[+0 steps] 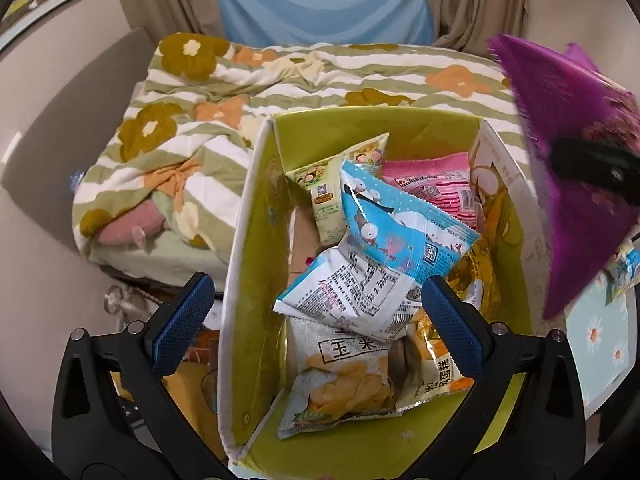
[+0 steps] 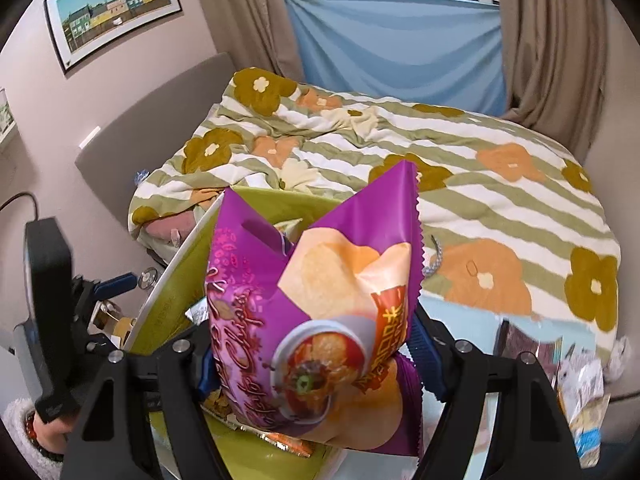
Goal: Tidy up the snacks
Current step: 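Open the left tool to drop the blue bag while the right drops the purple bag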
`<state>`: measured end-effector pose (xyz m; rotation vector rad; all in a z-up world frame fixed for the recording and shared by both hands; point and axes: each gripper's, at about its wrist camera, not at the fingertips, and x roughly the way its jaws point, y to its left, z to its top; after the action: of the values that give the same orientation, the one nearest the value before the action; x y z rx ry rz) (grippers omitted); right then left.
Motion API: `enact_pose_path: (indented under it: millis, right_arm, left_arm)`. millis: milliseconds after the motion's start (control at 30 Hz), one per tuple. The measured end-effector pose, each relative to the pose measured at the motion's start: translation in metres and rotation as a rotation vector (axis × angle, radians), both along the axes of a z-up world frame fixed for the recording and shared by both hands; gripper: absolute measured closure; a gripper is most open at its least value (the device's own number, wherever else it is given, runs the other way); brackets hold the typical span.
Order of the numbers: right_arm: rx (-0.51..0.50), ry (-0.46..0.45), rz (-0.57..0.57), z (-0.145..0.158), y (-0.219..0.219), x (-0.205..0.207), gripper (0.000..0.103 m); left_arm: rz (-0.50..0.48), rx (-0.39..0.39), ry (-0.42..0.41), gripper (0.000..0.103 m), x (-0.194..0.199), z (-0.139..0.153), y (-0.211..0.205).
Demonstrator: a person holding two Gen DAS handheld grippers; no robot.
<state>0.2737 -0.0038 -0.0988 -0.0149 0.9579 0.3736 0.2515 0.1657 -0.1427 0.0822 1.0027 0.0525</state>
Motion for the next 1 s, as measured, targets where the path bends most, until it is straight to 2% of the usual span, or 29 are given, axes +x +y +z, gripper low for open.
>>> enact_pose_path:
  millis: [300, 367, 433, 500, 733, 1000]
  right_arm:
    - [-0.062, 0.054, 0.119, -0.026, 0.027, 0.057, 0.028]
    - [-0.050, 0.063, 0.135, -0.034, 0.030, 0.061, 0.023]
    - [-0.032, 0.046, 0.136, -0.039, 0.032, 0.062, 0.008]
    - [-0.019, 0.023, 0.128, -0.040, 0.031, 0.058, 0.000]
    - [-0.010, -0.015, 0.105, -0.036, 0.027, 0.045, 0.000]
    - [0.015, -0.042, 0.099, -0.007, 0.024, 0.024, 0.000]
  left_arm:
    - [0.067, -0.008, 0.001, 0.000, 0.003, 0.004, 0.015]
    - [0.075, -0.014, 0.005, 0.000, 0.005, 0.002, 0.017]
    - [0.076, -0.015, 0.011, 0.000, 0.005, -0.001, 0.017]
    - [0.077, -0.013, 0.019, 0.000, 0.005, -0.004, 0.017]
    - [0.077, -0.015, 0.019, 0.000, 0.002, -0.004, 0.015]
    - [0.082, -0.016, -0.042, 0.000, -0.010, 0.024, 0.019]
